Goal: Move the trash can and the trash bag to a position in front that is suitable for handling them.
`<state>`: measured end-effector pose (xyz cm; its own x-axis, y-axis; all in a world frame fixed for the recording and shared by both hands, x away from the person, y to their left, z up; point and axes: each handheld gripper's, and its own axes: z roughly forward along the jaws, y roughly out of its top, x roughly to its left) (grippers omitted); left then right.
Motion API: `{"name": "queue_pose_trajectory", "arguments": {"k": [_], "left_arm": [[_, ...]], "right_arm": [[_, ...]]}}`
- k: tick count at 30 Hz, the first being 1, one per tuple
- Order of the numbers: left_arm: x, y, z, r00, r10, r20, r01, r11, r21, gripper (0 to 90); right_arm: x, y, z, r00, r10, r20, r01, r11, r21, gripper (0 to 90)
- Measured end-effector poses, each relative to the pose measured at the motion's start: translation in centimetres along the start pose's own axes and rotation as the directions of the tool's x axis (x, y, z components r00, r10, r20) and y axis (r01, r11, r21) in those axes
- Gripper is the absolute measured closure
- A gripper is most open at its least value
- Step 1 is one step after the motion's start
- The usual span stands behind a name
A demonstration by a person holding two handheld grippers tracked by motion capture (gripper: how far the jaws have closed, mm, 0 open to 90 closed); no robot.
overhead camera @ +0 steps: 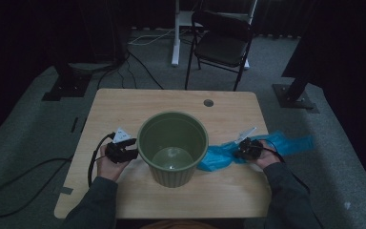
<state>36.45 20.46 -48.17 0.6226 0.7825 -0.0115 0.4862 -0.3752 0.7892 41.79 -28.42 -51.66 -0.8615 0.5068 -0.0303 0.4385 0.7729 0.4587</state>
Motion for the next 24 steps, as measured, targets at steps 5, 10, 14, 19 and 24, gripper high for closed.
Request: {"name": "queue_pose_trajectory", "arguments": {"k": [5, 10, 14, 19, 24], "left_arm": [[-0.1, 0.0, 0.1, 1.0000, 0.001, 0.001, -0.001, 1.0000, 0.002, 51.3], [0.0, 0.0, 0.1, 1.0000, -0.002, 0.000, 0.002, 1.0000, 0.000, 51.2], [0.0, 0.0, 0.0, 1.0000, -0.002, 0.001, 0.002, 1.0000, 0.000, 51.2], [0.0, 0.0, 0.1, 1.0000, -0.005, 0.001, 0.005, 1.0000, 0.000, 51.2], [-0.1, 0.0, 0.1, 1.0000, -0.002, 0.003, 0.002, 1.0000, 0.001, 51.2]], "right_arm": [[1.6, -0.3, -0.2, 0.9933, -0.098, -0.062, 0.098, 0.995, 0.001, 89.5], [3.1, -0.3, -0.5, 0.9737, -0.191, -0.125, 0.195, 0.981, 0.021, 89.6], [3.4, -0.6, -0.7, 0.9732, -0.194, -0.124, 0.197, 0.980, 0.019, 84.7], [2.1, -0.8, -1.9, 0.9934, -0.068, -0.093, 0.059, 0.993, -0.099, 65.7], [1.6, -0.4, -2.4, 0.9928, 0.115, -0.035, -0.119, 0.967, -0.224, 60.8]]}}
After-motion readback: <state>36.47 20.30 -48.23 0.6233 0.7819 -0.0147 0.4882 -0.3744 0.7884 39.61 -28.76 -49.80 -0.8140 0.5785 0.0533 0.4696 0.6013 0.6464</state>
